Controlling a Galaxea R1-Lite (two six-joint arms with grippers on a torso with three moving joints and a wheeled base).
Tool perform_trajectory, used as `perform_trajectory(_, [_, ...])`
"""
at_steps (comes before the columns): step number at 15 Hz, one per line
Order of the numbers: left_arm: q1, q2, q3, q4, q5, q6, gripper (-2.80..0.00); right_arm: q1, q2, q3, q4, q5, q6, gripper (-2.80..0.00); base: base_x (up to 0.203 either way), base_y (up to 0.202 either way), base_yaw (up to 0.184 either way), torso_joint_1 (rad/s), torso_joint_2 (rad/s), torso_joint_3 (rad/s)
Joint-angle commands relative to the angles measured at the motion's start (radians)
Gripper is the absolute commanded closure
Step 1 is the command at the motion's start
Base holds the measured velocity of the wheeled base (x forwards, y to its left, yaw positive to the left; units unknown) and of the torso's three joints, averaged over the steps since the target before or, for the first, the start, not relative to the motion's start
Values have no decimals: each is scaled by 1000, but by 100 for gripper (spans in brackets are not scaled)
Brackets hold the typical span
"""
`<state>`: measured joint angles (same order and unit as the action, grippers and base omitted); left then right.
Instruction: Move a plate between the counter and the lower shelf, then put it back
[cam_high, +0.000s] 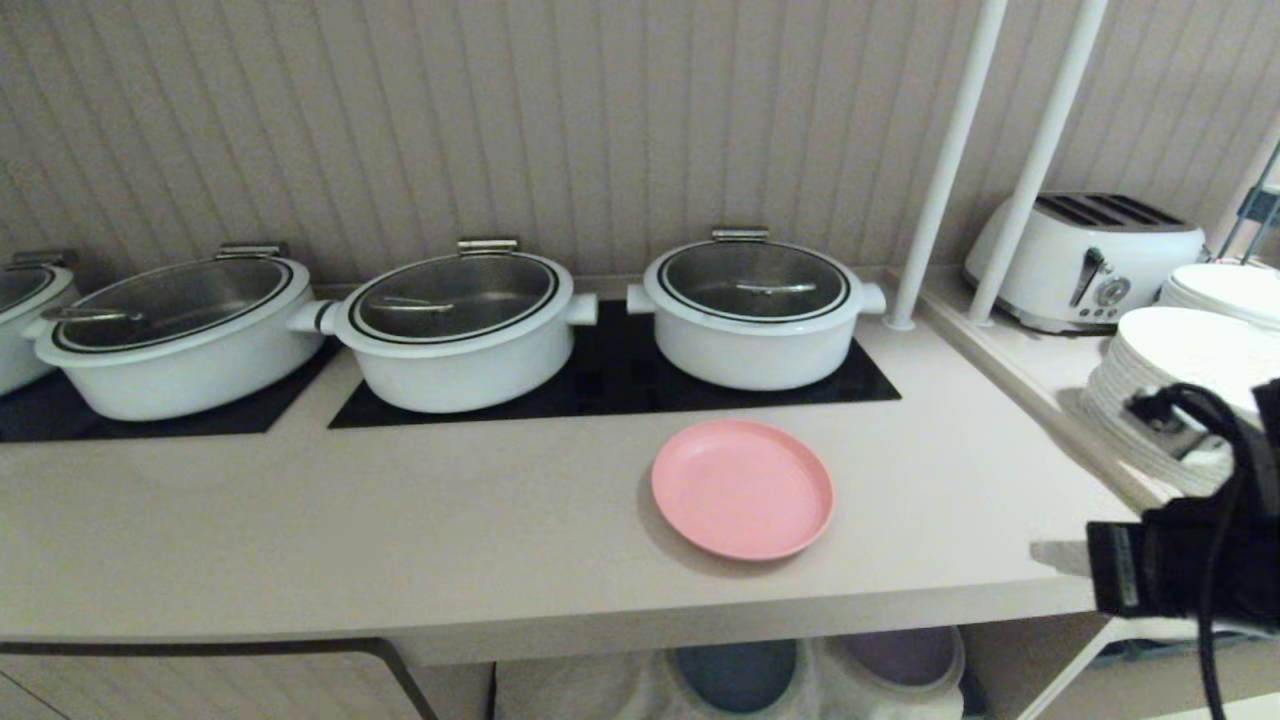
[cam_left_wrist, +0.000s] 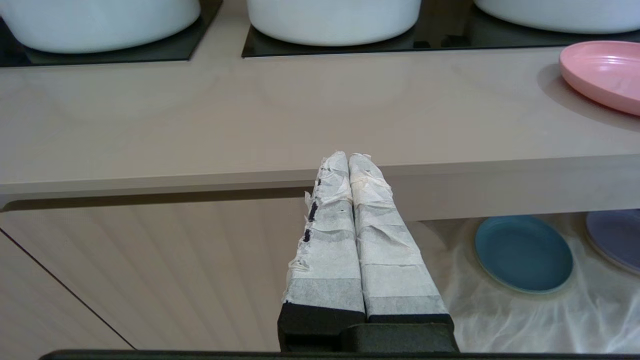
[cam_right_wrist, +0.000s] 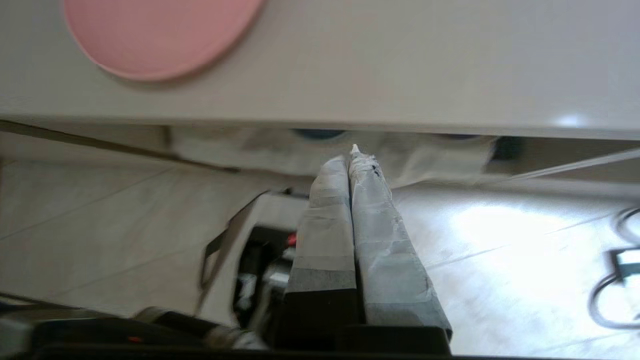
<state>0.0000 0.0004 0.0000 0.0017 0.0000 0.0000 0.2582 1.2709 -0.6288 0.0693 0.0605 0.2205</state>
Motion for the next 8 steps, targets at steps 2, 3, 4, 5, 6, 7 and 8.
perform_trajectory(2, [0,0,0,0,0,0,0,-74,-258,185,-49,2,-70,0,0,0,0,0,0,0])
perform_trajectory(3, [0,0,0,0,0,-1,0,-89,-329,245,-69,2,-92,0,0,0,0,0,0,0])
perform_trajectory(4, [0,0,0,0,0,-2,0,-101,-408,312,-92,2,-113,0,0,0,0,0,0,0])
perform_trajectory(5, [0,0,0,0,0,0,0,-108,-492,383,-118,2,-133,0,0,0,0,0,0,0])
perform_trajectory(6, [0,0,0,0,0,0,0,-113,-568,441,-141,2,-145,0,0,0,0,0,0,0])
perform_trajectory(7, [0,0,0,0,0,0,0,-118,-649,493,-160,2,-155,0,0,0,0,0,0,0])
perform_trajectory(8, [0,0,0,0,0,-1,0,-124,-729,536,-174,2,-161,0,0,0,0,0,0,0])
